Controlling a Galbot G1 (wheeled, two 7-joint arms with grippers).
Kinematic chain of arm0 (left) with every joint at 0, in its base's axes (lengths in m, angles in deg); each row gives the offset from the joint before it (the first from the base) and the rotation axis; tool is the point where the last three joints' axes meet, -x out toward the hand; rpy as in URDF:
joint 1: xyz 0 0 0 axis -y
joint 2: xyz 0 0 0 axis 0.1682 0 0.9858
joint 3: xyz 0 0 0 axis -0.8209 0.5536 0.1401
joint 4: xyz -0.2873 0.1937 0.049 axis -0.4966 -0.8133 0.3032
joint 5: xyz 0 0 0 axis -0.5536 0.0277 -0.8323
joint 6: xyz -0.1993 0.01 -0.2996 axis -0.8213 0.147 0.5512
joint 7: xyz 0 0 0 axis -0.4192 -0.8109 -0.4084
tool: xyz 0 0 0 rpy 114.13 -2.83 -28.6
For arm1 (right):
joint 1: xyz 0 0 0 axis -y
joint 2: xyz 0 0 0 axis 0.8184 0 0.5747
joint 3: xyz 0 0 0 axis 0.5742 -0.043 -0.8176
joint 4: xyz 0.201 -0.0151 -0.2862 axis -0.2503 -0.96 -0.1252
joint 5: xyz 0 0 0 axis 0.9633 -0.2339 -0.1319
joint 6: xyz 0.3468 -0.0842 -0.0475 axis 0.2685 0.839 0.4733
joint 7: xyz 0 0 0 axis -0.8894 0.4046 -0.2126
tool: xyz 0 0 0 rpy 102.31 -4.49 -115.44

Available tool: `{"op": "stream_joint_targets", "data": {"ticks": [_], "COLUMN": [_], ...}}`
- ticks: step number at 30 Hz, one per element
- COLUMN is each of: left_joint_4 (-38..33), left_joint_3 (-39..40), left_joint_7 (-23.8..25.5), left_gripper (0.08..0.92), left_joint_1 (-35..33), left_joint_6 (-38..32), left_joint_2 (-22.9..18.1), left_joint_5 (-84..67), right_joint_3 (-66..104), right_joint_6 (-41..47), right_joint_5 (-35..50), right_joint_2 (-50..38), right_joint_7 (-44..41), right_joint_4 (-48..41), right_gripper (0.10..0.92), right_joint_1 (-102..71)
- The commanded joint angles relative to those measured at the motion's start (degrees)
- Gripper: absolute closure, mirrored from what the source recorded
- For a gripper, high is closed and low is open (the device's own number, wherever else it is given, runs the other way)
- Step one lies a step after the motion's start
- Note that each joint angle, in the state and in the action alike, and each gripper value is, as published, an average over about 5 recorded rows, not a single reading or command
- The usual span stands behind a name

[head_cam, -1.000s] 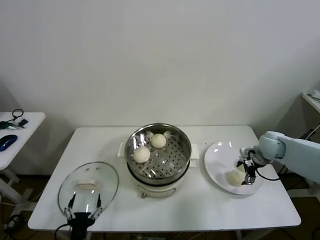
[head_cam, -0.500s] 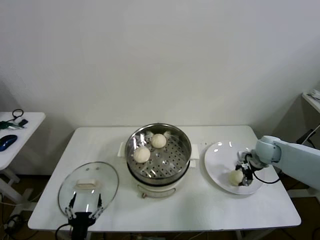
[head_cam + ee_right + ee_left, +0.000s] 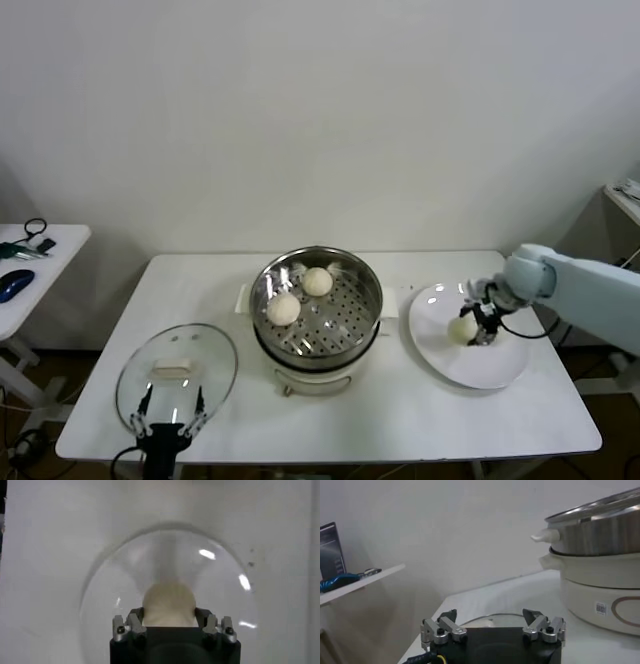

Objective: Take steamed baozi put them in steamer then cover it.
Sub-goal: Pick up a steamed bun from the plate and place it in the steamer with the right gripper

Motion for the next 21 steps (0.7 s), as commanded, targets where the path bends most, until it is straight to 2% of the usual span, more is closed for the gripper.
{"op": "stream_joint_targets", "data": {"ticks": [1,6,13,21], "left_joint_4": [-0.4,-0.9,-1.2,-1.6], "left_joint_3": [-0.1,-0.5,-1.3,-1.4], "left_joint_7": [-0.1,-0.1,-0.2,-0.4], "left_gripper": [0.177,0.177,0.177,0.177], "left_joint_1": [-0.2,-0.6,-0.9,-1.3], "left_joint_6": [0.1,0.2,0.1,-0.1], "left_joint_2": [-0.1,-0.1,0.0,-0.3], "left_joint_5": [0.0,0.0,-0.2,-0.3], "right_joint_3": [-9.4,-6.4,-2.6,-5.7], "right_joint_6": [-20.8,-23.7,-21.7,-21.1], "right_joint_5": [-3.4,-3.4,-5.3,-9.8], "right_joint_2": [11.3,18.2,25.9,31.4], "right_joint_7": [-5.8,-5.1,-1.8,1.5], "right_joint_4": [1.3,9.0,20.7,22.6], "right_gripper": [0.347,0.347,0.347,0.347], "right_joint_1": [26.4,31.7,27.4,19.8]}}
